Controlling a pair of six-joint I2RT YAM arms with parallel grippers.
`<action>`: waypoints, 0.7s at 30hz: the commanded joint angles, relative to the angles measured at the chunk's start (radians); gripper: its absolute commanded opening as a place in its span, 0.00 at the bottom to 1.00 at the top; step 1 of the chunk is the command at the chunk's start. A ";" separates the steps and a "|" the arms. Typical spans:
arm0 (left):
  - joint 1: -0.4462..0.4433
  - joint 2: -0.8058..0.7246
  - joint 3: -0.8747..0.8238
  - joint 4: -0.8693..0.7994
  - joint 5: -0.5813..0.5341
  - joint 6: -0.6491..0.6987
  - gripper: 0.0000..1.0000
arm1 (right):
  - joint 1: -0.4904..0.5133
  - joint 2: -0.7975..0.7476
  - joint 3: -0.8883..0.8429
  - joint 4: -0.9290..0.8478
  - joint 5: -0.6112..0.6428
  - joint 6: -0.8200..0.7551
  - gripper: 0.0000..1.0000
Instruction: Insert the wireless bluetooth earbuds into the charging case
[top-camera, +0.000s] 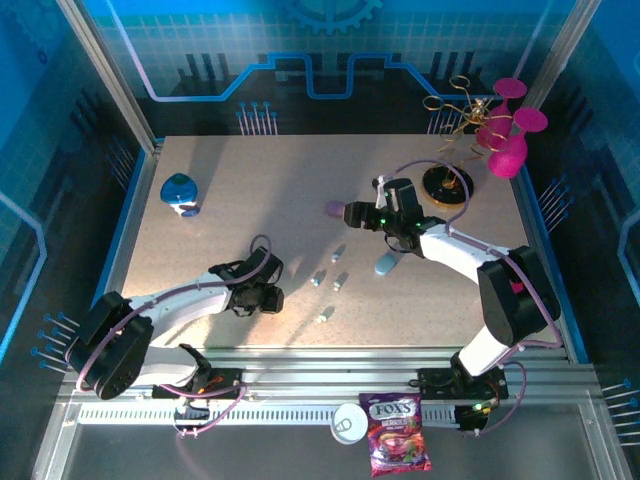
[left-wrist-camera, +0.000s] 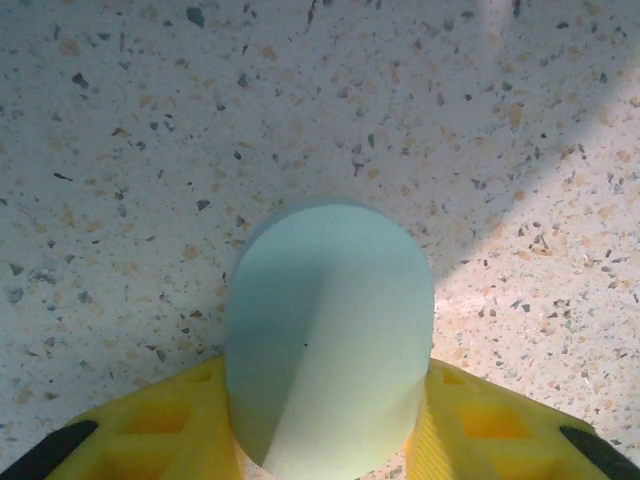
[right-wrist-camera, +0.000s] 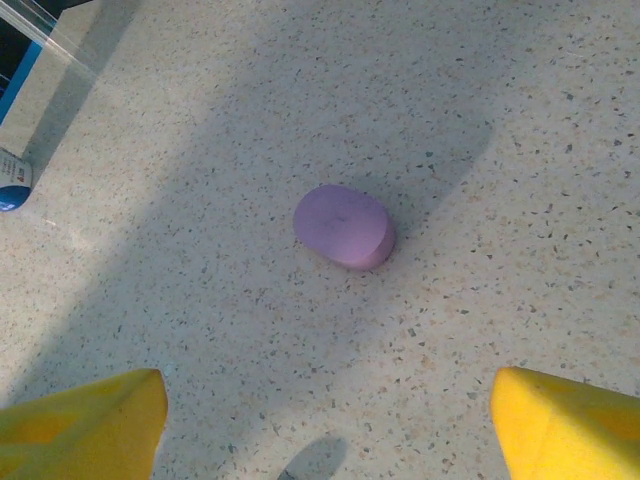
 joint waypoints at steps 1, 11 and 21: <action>-0.016 -0.023 0.022 -0.014 0.018 0.034 0.35 | 0.004 -0.040 -0.014 0.011 -0.040 0.029 0.84; -0.035 -0.144 0.050 0.354 0.144 0.361 0.25 | -0.046 -0.235 -0.080 -0.158 -0.248 0.128 0.87; -0.037 -0.121 0.062 0.703 0.415 0.731 0.25 | -0.017 -0.377 -0.055 -0.343 -0.583 0.187 0.88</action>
